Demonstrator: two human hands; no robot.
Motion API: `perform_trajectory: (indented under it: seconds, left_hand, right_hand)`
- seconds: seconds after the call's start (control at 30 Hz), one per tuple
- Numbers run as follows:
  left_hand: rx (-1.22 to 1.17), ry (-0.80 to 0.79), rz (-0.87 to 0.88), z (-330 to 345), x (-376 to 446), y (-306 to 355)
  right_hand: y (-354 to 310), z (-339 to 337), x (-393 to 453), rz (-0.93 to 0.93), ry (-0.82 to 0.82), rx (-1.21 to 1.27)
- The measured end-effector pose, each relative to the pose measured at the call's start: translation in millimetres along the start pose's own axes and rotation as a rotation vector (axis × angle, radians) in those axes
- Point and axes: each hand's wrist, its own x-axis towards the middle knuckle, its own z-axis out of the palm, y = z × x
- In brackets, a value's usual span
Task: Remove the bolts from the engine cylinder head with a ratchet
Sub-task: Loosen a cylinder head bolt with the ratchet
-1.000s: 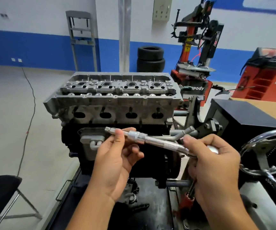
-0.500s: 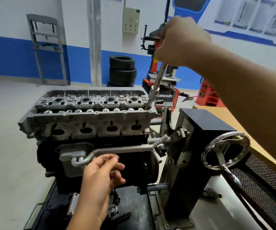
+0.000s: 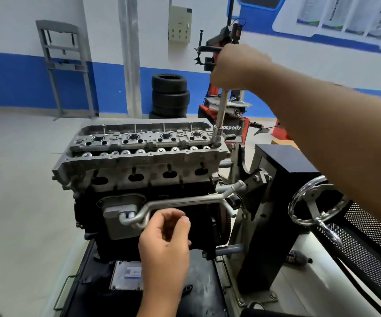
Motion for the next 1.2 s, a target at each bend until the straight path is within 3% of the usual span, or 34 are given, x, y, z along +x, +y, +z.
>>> perform_trajectory:
  seconds: [0.13, 0.23, 0.37, 0.47, 0.57, 0.7, 0.87, 1.07, 1.2]
  left_hand:
    - [0.006, -0.049, 0.233, 15, 48, 51]
    - [-0.021, -0.131, 0.276, 44, 117, 97]
    - [0.125, -0.54, 0.219, 95, 183, 131]
    - [0.491, -0.775, 0.252, 123, 186, 132]
    - [0.728, -0.745, 0.395, 139, 188, 140]
    - [0.646, -0.688, 0.414, 145, 196, 164]
    - [0.646, -0.714, 0.283, 142, 198, 149]
    - [0.644, -0.793, 0.252, 143, 211, 148]
    - [0.67, -0.955, 0.224, 138, 217, 160]
  right_hand:
    - [17, 4, 12, -0.04, -0.054, 0.045]
    - [25, 8, 10, -0.129, -0.019, 0.131]
    - [24, 8, -4, -0.213, 0.037, 0.141]
    - [25, 7, -12, -0.196, 0.039, 0.069]
    - [30, -11, -5, -0.174, 0.021, 0.059]
    - [33, -35, 9, -0.223, 0.161, 0.064]
    - [35, -17, 11, -0.279, 0.081, 0.096]
    - [36, -10, 13, -0.256, 0.094, 0.107]
    - [27, -13, 2, -0.169, 0.104, 0.127]
